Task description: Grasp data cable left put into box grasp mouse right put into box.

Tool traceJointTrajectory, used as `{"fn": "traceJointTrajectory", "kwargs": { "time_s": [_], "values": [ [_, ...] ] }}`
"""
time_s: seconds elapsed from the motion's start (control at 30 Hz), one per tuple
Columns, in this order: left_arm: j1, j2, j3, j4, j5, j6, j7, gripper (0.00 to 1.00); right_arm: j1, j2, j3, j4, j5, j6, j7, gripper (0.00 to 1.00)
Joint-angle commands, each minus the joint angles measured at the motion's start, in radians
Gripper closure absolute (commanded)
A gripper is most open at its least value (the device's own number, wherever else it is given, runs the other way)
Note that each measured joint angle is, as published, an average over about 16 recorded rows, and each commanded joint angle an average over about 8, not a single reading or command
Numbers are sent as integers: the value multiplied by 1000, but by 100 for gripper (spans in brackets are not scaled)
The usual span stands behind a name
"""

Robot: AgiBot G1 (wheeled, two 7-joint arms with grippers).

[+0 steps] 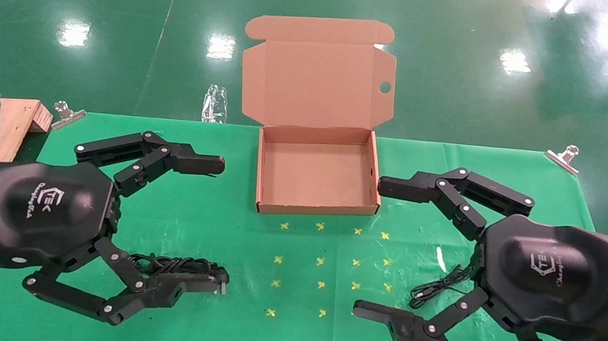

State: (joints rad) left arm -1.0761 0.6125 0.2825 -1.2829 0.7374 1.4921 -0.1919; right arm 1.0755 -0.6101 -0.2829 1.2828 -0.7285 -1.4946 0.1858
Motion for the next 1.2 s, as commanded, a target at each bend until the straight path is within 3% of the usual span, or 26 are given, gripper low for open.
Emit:
{"fn": "traceJointTrajectory", "kwargs": {
  "time_s": [0.03,0.9,1.2],
  "values": [
    [0,0,0,0,0,0,0,0,0,0,0,0,0,0,0,0],
    [0,-3,0,-3,6,1,5,0,0,0,0,0,0,-1,0,0],
    [-14,-32,43,-56,195,-29,66,0,-42,4,-6,-32,-7,-11,-26,0]
  ]
}}
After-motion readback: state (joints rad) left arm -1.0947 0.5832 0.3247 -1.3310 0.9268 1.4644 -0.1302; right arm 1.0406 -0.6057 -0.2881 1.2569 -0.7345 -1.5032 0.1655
